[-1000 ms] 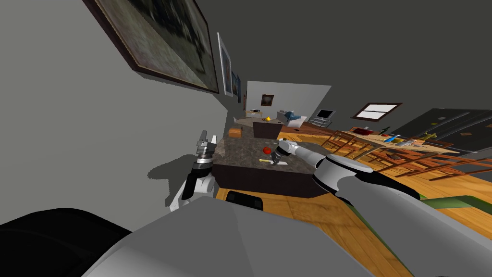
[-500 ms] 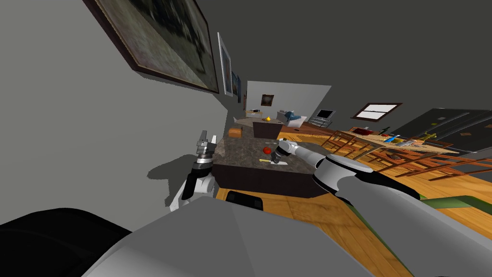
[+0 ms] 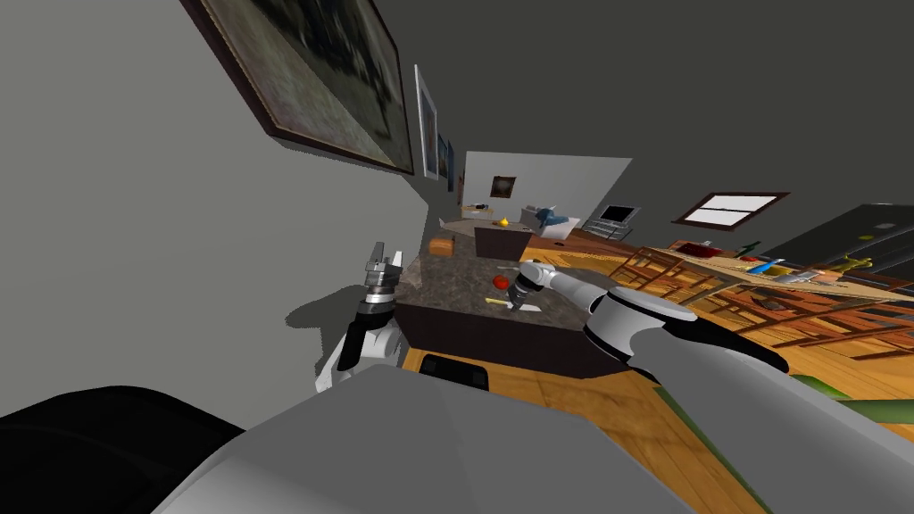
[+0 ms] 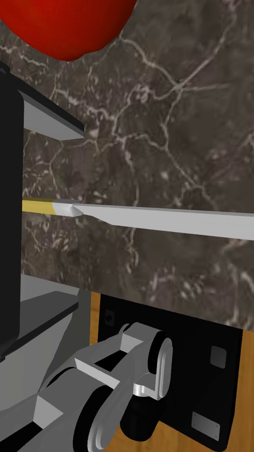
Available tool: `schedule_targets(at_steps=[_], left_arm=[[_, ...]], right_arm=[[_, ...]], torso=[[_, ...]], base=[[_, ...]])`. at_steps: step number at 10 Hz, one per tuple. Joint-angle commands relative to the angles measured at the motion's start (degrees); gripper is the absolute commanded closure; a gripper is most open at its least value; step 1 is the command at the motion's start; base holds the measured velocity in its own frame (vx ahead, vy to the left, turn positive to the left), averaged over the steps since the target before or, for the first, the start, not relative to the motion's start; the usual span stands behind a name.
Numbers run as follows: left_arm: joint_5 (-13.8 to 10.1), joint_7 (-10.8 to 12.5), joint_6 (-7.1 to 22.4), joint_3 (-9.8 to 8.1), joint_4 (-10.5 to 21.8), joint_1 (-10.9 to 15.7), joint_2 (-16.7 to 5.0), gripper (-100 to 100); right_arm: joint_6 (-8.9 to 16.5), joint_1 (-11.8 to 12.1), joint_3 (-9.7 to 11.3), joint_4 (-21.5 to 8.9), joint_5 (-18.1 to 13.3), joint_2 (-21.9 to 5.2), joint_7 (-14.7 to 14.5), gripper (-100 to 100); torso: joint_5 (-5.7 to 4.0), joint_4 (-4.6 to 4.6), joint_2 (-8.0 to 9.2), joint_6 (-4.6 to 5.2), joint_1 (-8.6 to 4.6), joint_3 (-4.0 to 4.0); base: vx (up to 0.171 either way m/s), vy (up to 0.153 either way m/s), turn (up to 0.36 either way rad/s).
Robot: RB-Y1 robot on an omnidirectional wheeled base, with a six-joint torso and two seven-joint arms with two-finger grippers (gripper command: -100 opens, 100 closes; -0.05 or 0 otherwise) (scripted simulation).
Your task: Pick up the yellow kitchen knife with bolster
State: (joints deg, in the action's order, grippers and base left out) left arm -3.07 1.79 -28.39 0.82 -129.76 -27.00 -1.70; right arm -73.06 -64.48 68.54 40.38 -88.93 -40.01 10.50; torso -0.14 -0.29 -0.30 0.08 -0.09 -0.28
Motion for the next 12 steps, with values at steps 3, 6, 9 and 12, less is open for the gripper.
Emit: schedule_targets(at_steps=[3, 6, 9, 12], left_arm=[[0.0, 0.0, 0.0, 0.0, 0.0, 0.0, 0.0, 0], [0.0, 0.0, 0.0, 0.0, 0.0, 0.0, 0.0, 0], [0.0, 0.0, 0.0, 0.0, 0.0, 0.0, 0.0, 0], [0.0, 0.0, 0.0, 0.0, 0.0, 0.0, 0.0, 0]], right_arm=[[-3.46, 0.05, 1.15, -1.35, -0.11, -0.43, 0.71, -100], [-6.35, 0.2, 2.18, -2.05, -0.22, -0.96, 1.59, -100], [-9.17, 0.27, 3.2, -2.7, -0.38, -1.51, 2.45, -100], [-12.32, 0.36, 4.32, -3.46, -0.52, -2.13, 3.41, -100]], torso=[[0.0, 0.0, 0.03, 0.02, 0.0, 0.02], [0.0, 0.0, 0.01, 0.0, 0.02, 0.0], [0.0, 0.01, 0.03, 0.02, 0.0, 0.02], [0.0, 0.0, 0.02, 0.01, 0.02, 0.01]], base=[[0.022, -0.001, 0.08], [0.028, -0.002, 0.104], [0.023, -0.006, 0.099], [0.026, -0.002, 0.108]])
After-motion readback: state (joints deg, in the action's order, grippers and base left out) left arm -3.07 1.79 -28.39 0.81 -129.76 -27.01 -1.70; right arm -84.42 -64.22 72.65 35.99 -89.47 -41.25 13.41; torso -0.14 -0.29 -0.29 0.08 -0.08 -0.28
